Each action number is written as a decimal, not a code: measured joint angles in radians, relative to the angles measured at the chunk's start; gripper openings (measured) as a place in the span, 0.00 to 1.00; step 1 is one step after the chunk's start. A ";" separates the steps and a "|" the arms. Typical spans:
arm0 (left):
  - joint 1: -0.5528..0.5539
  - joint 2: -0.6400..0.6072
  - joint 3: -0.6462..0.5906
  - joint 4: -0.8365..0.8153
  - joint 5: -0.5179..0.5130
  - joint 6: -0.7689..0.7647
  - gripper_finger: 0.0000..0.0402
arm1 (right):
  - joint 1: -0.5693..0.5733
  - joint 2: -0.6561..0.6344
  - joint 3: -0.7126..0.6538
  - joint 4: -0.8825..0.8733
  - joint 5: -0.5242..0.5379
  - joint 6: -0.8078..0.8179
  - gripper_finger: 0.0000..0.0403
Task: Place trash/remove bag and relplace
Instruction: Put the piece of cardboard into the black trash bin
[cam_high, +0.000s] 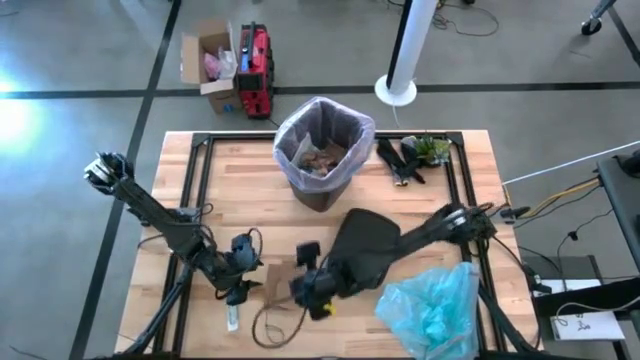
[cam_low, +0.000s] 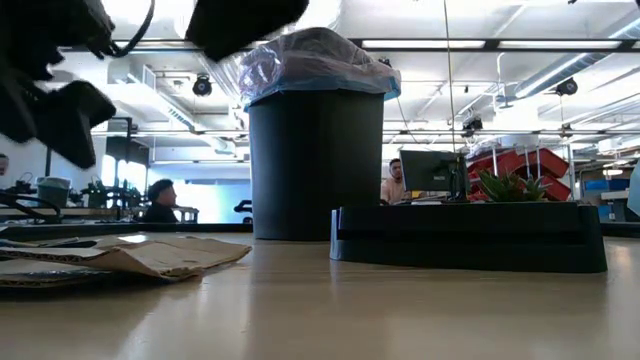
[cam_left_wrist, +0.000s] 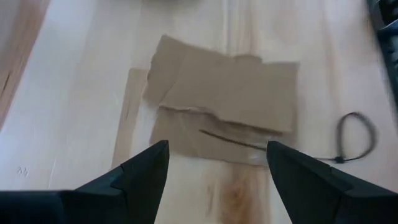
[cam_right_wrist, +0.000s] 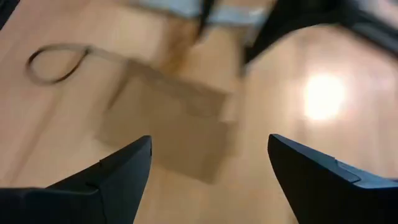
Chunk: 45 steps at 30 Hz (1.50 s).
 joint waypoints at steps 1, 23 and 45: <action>0.000 0.020 0.000 0.009 0.000 0.000 0.64 | 0.005 0.023 0.000 0.021 -0.015 0.000 0.77; 0.008 0.351 0.000 0.281 -0.040 -0.002 0.35 | 0.038 0.236 0.022 0.138 -0.046 -0.128 0.76; 0.009 0.389 0.006 0.356 -0.027 -0.002 0.23 | 0.024 0.231 0.126 0.142 0.069 -0.147 0.12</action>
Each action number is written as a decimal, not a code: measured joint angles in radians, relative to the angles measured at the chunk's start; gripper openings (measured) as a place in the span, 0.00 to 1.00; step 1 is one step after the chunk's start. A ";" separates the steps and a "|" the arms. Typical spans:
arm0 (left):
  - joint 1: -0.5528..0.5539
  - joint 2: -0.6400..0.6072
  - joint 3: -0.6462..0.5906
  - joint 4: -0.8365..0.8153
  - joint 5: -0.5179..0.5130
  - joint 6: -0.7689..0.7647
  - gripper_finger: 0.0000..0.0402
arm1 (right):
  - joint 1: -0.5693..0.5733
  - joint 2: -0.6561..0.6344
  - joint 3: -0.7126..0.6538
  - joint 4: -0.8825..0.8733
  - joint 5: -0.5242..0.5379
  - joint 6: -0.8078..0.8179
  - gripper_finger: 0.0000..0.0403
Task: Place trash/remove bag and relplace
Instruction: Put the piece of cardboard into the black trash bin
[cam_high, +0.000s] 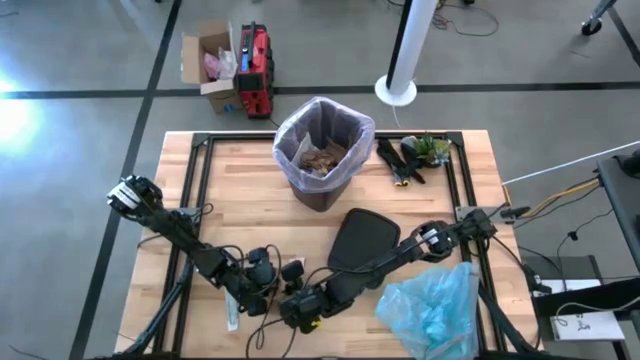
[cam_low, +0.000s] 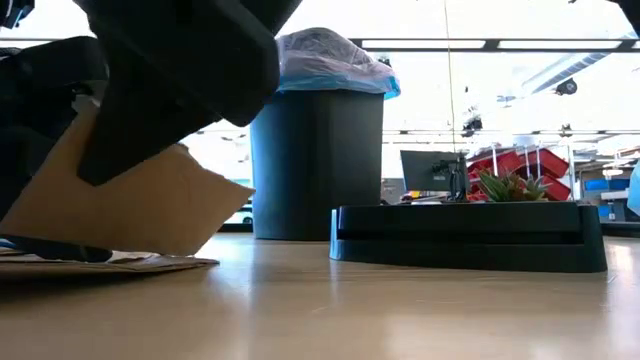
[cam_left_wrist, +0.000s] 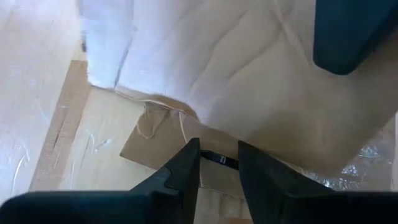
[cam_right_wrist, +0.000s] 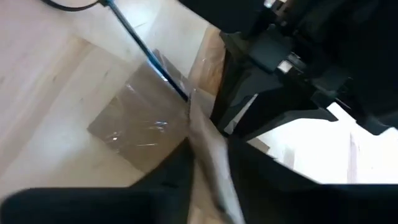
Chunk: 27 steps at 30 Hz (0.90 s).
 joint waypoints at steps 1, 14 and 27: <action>0.000 0.000 0.000 0.000 0.000 0.000 0.23 | -0.001 0.000 0.000 -0.001 -0.001 0.000 0.06; 0.000 0.000 0.000 -0.001 0.001 -0.053 0.22 | -0.019 -0.133 0.000 -0.109 0.048 0.002 0.01; -0.001 -0.001 -0.001 0.004 0.004 -0.102 0.25 | -0.076 -0.414 -0.001 -0.164 0.329 -0.001 0.00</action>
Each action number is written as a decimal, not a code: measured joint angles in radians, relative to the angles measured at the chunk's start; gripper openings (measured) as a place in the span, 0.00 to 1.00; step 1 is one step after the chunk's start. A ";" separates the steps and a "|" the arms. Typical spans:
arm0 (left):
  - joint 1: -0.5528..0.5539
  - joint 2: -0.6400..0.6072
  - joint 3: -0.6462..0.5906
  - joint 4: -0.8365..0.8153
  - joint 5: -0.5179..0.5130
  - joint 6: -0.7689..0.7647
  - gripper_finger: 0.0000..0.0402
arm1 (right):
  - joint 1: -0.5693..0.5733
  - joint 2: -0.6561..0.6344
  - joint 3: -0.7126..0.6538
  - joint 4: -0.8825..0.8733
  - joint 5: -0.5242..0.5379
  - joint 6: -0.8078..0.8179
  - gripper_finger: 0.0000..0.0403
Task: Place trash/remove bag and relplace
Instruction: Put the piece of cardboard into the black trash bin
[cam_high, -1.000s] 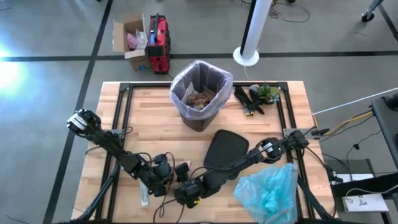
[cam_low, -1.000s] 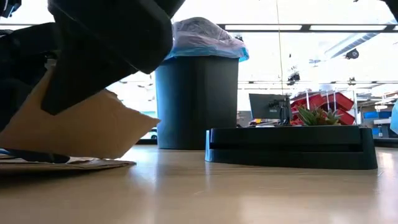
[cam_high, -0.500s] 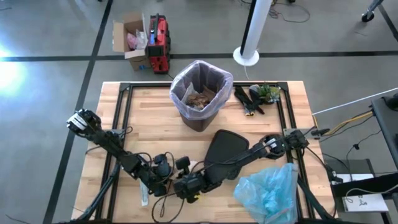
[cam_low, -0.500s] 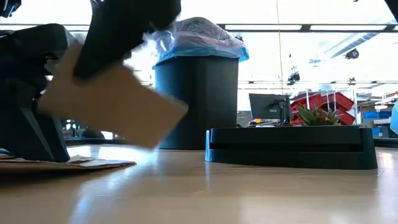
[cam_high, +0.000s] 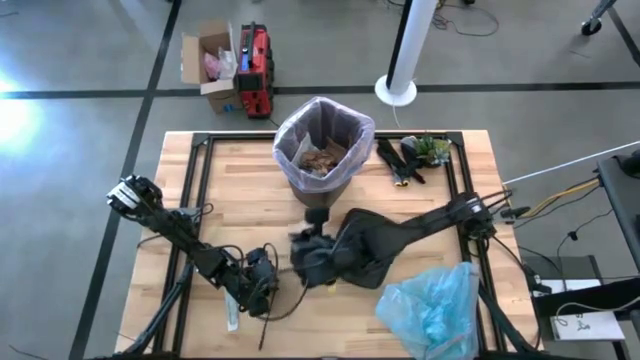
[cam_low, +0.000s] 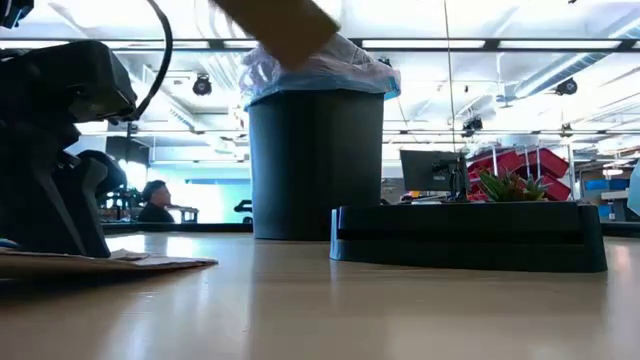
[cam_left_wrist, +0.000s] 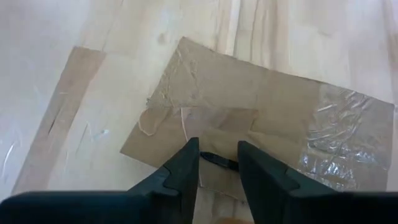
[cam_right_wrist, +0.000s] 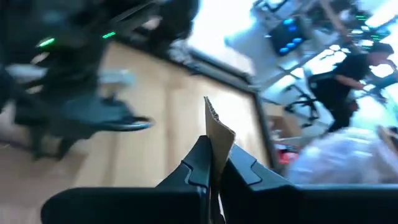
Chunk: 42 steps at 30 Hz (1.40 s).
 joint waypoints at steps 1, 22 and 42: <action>0.000 0.000 0.000 0.000 0.000 -0.007 0.26 | -0.010 -0.023 0.000 0.014 0.018 -0.004 0.00; 0.002 0.002 -0.001 0.028 -0.033 -0.098 0.35 | -0.373 -0.201 0.000 0.259 -0.060 -0.076 0.06; -0.005 -0.240 -0.001 -0.112 -0.001 -0.052 0.39 | -0.340 -0.199 -0.058 0.215 -0.208 -0.009 0.43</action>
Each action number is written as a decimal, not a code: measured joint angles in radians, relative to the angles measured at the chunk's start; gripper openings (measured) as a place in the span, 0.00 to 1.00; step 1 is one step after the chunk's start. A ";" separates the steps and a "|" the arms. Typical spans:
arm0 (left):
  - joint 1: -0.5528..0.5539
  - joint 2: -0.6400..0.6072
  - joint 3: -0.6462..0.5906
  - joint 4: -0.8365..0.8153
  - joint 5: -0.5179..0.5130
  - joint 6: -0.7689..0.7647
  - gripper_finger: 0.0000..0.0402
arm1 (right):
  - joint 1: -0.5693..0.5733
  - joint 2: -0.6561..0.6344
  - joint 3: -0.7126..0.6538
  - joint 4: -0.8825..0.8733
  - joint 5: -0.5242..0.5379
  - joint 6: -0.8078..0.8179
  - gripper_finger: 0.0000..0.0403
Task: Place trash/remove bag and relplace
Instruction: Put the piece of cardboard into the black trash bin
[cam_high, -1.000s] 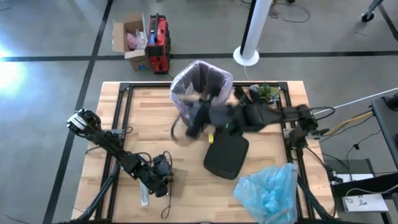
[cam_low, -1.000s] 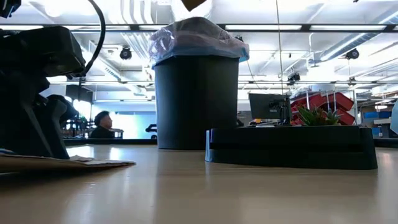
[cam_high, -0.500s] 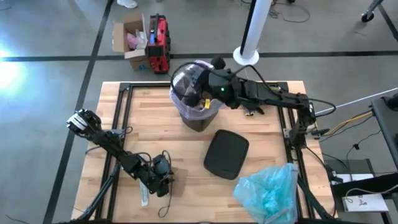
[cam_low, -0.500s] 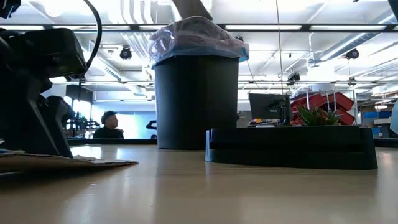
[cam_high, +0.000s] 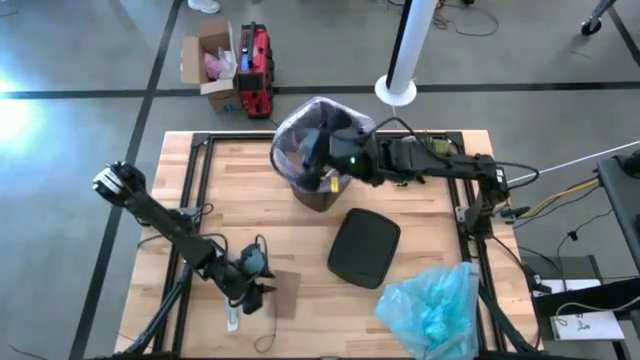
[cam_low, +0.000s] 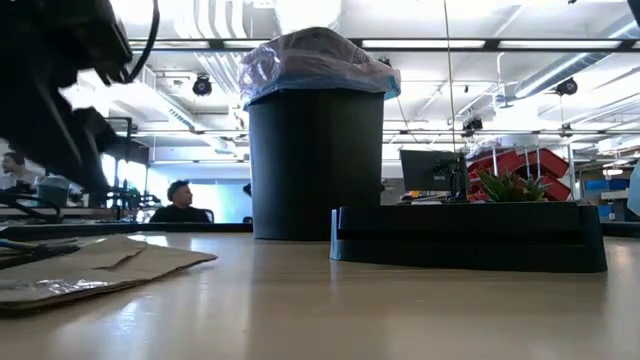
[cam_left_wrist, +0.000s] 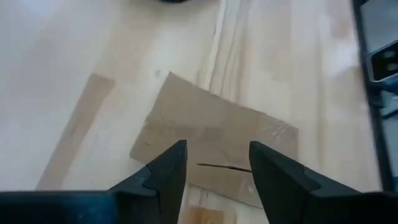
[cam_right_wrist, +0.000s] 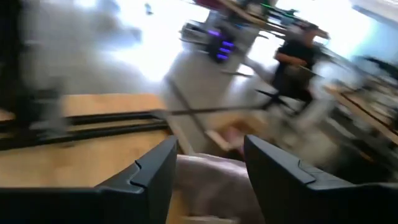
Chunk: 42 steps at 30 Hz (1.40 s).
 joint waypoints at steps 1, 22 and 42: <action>-0.001 -0.019 0.000 -0.008 0.000 0.006 0.39 | 0.022 0.000 0.000 0.000 -0.039 0.000 0.43; 0.010 0.021 -0.052 -0.015 -0.192 -0.051 0.30 | 0.436 0.363 -0.005 -0.014 -0.126 0.258 0.44; 0.016 0.241 -0.047 0.025 -0.183 -0.059 0.19 | 0.511 0.616 -0.005 -0.023 -0.035 0.166 0.45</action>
